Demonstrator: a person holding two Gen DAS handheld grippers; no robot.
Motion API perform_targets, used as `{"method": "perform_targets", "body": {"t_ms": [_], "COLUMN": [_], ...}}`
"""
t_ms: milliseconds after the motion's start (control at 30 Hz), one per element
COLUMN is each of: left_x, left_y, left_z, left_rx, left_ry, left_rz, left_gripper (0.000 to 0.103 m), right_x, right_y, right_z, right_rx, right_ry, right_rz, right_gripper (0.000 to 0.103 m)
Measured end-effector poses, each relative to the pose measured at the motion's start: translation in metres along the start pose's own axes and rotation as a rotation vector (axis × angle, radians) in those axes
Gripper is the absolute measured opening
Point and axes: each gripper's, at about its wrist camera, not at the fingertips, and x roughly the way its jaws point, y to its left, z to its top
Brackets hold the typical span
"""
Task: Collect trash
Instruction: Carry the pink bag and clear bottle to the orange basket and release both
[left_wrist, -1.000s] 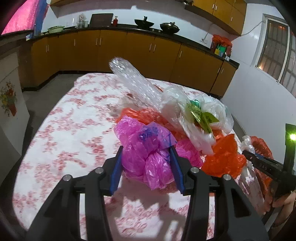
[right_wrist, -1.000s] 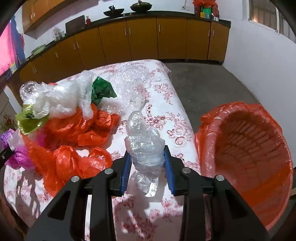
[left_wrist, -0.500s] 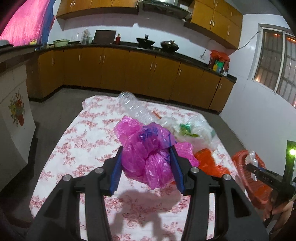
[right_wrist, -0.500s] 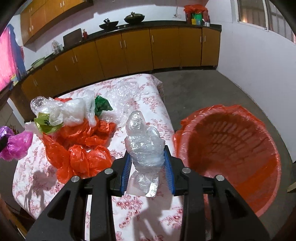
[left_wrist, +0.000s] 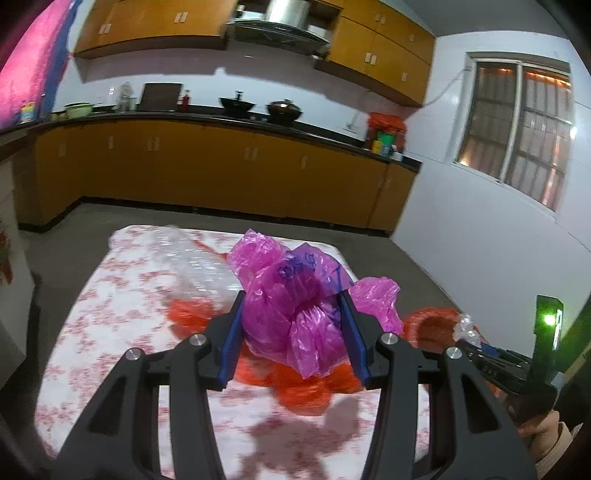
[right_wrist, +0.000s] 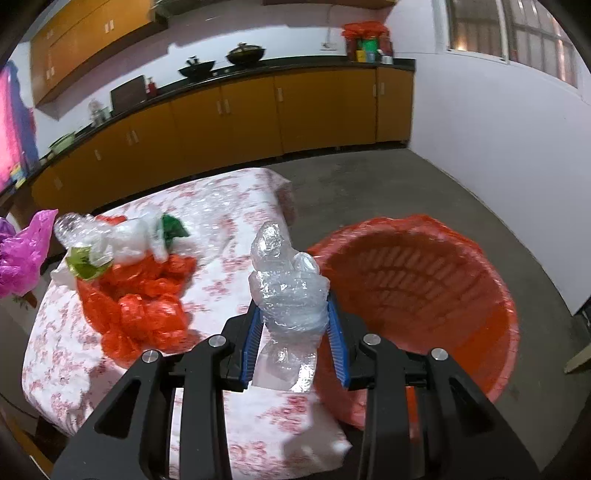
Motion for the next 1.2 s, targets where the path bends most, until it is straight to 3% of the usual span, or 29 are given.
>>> {"method": "perform_targets", "body": {"t_ms": [567, 933, 1200], "left_x": [0.092, 0.15, 0.171], "left_y": [-0.134, -0.193, -0.22], "left_z": [-0.024, -0.052, -0.062], "left_rx": [0.132, 0.21, 0.236], "left_ry": [0.157, 0.261, 0.292], "left_rz": [-0.28, -0.363, -0.39], "left_gripper": [0.048, 0.048, 0.049], "right_x": [-0.024, -0.028, -0.029], "right_y": [-0.094, -0.128, -0.139], "right_z": [0.002, -0.001, 0.001], "right_rx": [0.173, 0.249, 0.274], "right_ry": [-0.045, -0.044, -0.052], "right_rz": [-0.171, -0.202, -0.2], "right_gripper": [0.034, 0.034, 0.034]}}
